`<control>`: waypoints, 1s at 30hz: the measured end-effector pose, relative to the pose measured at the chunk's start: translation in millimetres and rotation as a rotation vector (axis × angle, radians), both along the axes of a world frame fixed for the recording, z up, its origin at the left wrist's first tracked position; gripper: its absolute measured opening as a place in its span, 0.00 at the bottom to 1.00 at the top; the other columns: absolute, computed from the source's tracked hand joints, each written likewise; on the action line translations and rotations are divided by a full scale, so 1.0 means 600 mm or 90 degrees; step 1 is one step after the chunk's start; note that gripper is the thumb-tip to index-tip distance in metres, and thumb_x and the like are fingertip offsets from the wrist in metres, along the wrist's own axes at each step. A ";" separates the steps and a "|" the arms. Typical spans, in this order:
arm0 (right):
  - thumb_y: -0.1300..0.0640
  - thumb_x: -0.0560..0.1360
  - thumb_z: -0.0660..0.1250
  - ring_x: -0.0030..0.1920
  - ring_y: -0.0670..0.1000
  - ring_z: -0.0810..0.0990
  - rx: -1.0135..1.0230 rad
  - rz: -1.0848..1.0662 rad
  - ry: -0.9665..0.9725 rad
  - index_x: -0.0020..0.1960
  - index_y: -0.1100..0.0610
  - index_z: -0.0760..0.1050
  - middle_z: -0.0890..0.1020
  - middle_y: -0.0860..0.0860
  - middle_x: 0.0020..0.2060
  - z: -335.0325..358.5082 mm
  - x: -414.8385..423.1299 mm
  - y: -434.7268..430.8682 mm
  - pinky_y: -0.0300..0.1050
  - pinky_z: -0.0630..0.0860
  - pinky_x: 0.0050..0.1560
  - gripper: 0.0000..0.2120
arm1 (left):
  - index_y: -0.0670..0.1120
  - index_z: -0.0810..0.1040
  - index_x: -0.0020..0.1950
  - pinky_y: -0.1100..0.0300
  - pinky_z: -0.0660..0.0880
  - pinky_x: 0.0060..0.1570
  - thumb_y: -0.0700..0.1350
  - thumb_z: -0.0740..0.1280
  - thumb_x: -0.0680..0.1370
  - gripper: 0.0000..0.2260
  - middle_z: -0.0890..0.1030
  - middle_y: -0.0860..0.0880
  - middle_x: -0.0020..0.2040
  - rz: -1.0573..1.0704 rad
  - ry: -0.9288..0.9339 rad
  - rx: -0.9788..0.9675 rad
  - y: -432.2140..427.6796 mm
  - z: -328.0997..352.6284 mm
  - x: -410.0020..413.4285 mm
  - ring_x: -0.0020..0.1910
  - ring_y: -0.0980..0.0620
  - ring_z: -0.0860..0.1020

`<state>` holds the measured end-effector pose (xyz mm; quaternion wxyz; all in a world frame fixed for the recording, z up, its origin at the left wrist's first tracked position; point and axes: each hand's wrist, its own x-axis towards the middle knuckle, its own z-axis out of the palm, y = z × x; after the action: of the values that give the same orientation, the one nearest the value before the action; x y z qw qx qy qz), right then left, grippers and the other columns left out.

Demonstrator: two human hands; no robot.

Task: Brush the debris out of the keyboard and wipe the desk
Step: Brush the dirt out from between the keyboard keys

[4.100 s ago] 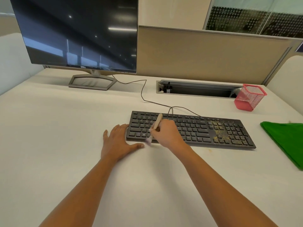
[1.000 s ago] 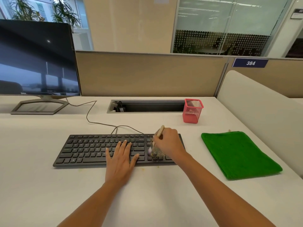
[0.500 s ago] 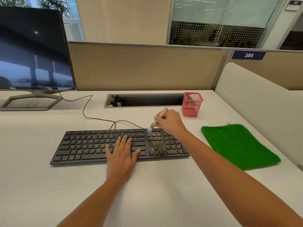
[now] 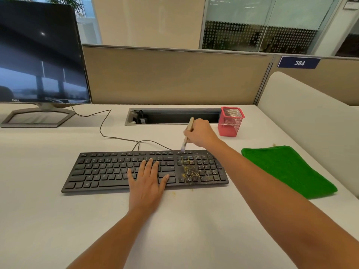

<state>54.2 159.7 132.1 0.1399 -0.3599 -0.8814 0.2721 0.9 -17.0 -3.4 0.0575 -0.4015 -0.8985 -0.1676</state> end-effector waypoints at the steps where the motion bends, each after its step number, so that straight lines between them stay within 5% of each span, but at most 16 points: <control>1: 0.58 0.77 0.64 0.43 0.54 0.81 -0.029 0.009 0.015 0.51 0.66 0.78 0.82 0.61 0.47 -0.006 -0.003 -0.004 0.44 0.77 0.40 0.12 | 0.48 0.64 0.74 0.39 0.48 0.71 0.68 0.24 0.71 0.47 0.63 0.49 0.75 -0.001 0.000 0.000 0.000 -0.001 0.000 0.75 0.48 0.58; 9: 0.59 0.78 0.61 0.36 0.52 0.73 0.051 -0.004 -0.042 0.51 0.65 0.76 0.75 0.57 0.41 -0.004 -0.003 0.001 0.35 0.62 0.27 0.10 | 0.47 0.66 0.73 0.39 0.49 0.71 0.67 0.26 0.73 0.45 0.66 0.49 0.74 -0.001 0.001 -0.010 0.000 0.000 0.002 0.74 0.48 0.61; 14: 0.58 0.77 0.64 0.41 0.53 0.79 -0.047 0.008 0.013 0.53 0.65 0.77 0.81 0.59 0.46 -0.019 -0.017 -0.006 0.33 0.68 0.31 0.11 | 0.46 0.71 0.70 0.37 0.55 0.69 0.66 0.31 0.76 0.41 0.70 0.48 0.71 -0.002 -0.001 -0.042 -0.001 0.003 0.001 0.72 0.46 0.66; 19: 0.61 0.77 0.62 0.41 0.52 0.73 0.072 -0.027 -0.077 0.56 0.67 0.75 0.77 0.57 0.42 -0.007 -0.012 0.007 0.37 0.65 0.29 0.11 | 0.45 0.76 0.65 0.35 0.63 0.63 0.63 0.37 0.80 0.35 0.76 0.47 0.66 0.004 0.006 -0.048 0.000 0.002 0.000 0.67 0.45 0.73; 25: 0.57 0.77 0.64 0.41 0.53 0.79 -0.047 0.009 0.007 0.52 0.66 0.77 0.81 0.60 0.47 -0.014 -0.025 0.002 0.36 0.69 0.32 0.12 | 0.47 0.70 0.71 0.37 0.55 0.69 0.66 0.32 0.77 0.40 0.70 0.48 0.72 0.002 0.011 -0.037 0.001 -0.003 0.001 0.72 0.47 0.66; 30: 0.61 0.78 0.61 0.42 0.53 0.73 0.094 0.001 -0.109 0.57 0.66 0.74 0.78 0.60 0.47 -0.008 -0.012 0.003 0.36 0.67 0.33 0.12 | 0.49 0.59 0.76 0.42 0.43 0.72 0.68 0.21 0.68 0.49 0.58 0.51 0.77 0.004 0.010 -0.024 0.000 0.002 0.003 0.77 0.50 0.54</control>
<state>46.9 161.7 127.6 0.0897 -0.3698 -0.9081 0.1750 2.5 -16.8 -2.3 0.0579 -0.4010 -0.9023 -0.1475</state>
